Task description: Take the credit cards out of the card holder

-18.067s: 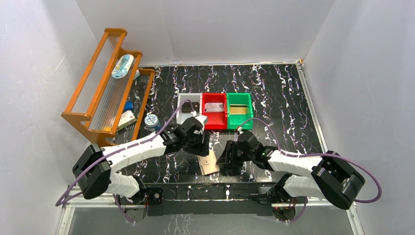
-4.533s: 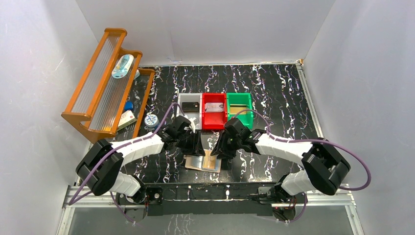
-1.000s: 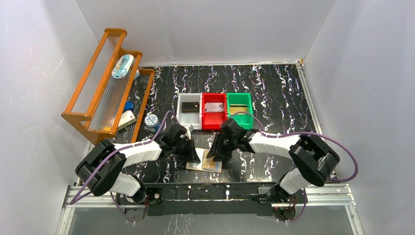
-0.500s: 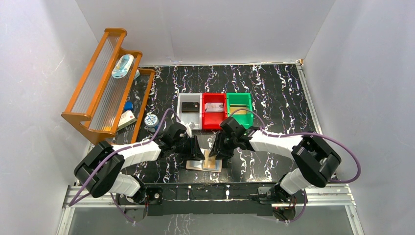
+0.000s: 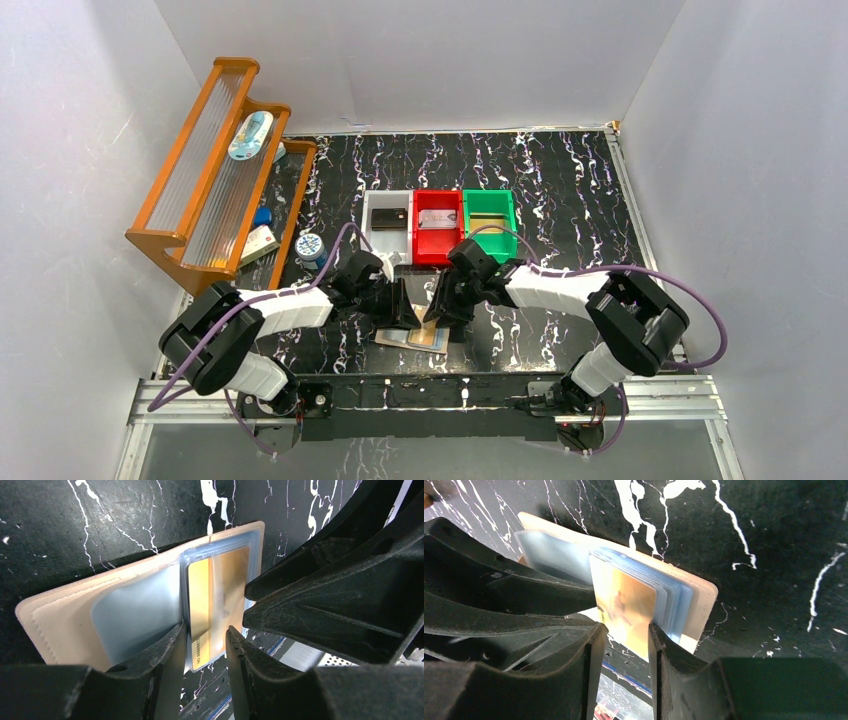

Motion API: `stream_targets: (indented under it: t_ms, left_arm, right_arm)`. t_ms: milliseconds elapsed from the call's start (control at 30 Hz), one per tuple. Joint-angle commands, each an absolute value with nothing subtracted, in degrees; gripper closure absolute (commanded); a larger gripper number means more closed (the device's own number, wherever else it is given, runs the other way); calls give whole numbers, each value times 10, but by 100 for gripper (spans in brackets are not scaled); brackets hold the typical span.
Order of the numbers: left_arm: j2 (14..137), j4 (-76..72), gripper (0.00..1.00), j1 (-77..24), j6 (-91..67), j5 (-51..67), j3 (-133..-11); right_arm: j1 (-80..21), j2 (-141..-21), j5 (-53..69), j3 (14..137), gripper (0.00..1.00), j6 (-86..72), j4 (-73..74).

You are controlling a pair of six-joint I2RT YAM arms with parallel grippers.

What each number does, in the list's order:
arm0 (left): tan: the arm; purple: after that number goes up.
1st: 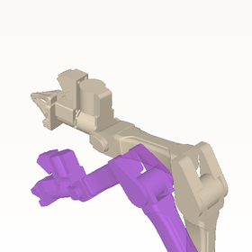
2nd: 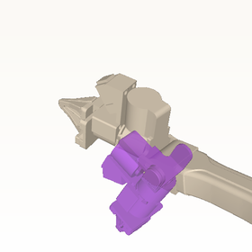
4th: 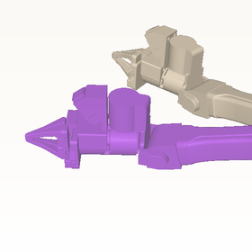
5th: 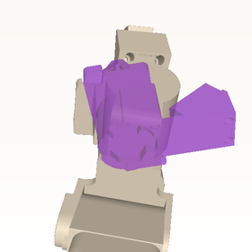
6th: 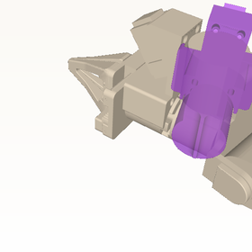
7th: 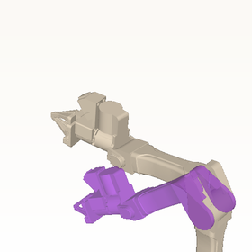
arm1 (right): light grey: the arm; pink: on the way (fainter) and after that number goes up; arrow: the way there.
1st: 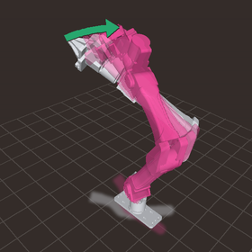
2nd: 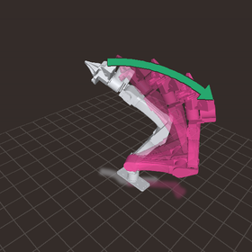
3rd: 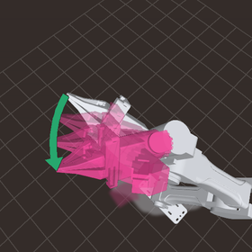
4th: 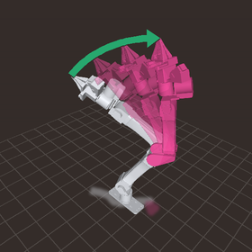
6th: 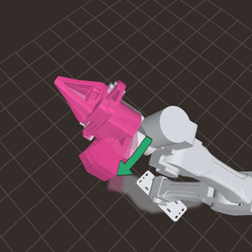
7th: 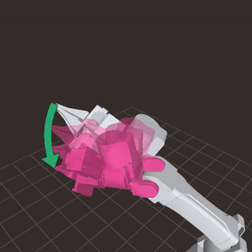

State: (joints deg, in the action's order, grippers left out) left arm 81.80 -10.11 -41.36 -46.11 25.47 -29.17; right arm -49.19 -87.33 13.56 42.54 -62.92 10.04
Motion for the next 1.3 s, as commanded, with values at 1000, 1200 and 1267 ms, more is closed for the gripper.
stream_targets:
  t_ms: [1000, 1200, 1267]
  left_arm:
    - [741, -72, 100, -402, -473, 205, -256]
    - [732, -49, 100, -401, -468, 187, -256]
    - [728, -43, 100, -400, -467, 181, -255]
  right_arm:
    - [-493, -933, 148, 405, 50, -660, 57]
    - [-493, -939, 147, 409, 50, -656, 61]
    - [-493, -943, 144, 412, 50, -654, 67]
